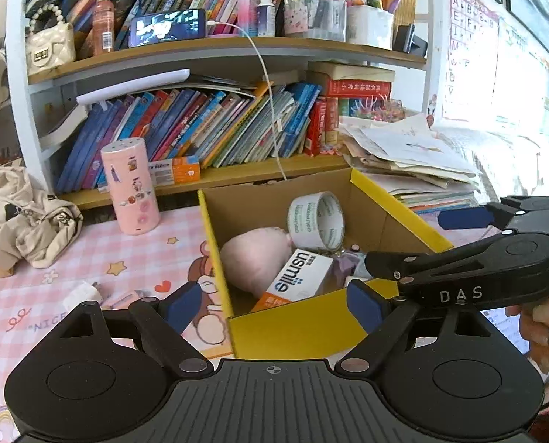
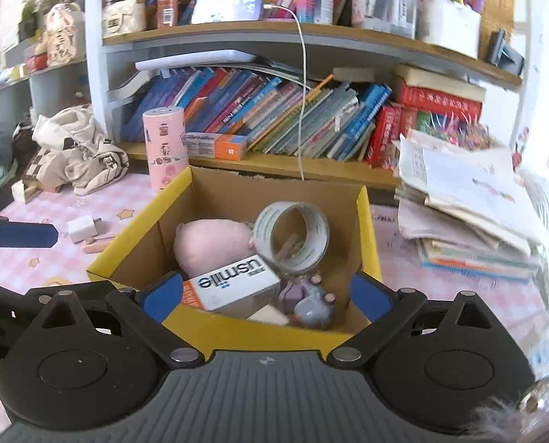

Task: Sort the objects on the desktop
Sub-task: 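Move both open grippers back over the desk toward the charger and knife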

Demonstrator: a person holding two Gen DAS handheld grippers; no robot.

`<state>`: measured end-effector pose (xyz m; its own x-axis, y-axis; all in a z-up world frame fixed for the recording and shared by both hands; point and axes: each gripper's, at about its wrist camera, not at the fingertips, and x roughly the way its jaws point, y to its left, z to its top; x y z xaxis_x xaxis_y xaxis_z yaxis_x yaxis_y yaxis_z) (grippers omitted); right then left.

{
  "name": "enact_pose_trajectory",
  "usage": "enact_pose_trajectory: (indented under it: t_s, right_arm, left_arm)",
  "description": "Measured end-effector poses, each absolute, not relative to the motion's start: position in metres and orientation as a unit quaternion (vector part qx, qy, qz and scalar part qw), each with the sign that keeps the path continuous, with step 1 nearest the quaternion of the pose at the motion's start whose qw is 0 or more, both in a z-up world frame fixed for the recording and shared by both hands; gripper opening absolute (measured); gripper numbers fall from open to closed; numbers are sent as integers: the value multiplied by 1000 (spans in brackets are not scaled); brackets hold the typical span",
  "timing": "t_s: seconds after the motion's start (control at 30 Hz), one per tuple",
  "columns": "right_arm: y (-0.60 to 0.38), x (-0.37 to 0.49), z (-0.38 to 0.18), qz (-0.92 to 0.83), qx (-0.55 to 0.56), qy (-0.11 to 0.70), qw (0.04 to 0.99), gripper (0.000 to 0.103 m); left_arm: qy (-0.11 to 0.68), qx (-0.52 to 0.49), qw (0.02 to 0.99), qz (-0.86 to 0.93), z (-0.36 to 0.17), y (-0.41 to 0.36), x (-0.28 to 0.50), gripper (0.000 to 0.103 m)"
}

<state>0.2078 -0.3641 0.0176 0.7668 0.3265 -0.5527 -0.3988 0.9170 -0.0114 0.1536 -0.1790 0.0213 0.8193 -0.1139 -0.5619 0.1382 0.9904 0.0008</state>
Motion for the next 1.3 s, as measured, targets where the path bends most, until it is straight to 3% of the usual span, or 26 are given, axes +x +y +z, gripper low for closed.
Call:
enact_pose_trajectory:
  t_s: [0.77, 1.3]
  right_arm:
    - [-269, 142, -18, 96, -54, 377, 919, 103]
    - [-185, 124, -41, 153, -83, 420, 891, 103]
  left_arm:
    - [347, 37, 931, -105, -2, -77, 115, 95]
    - [376, 5, 926, -41, -18, 4, 83, 95]
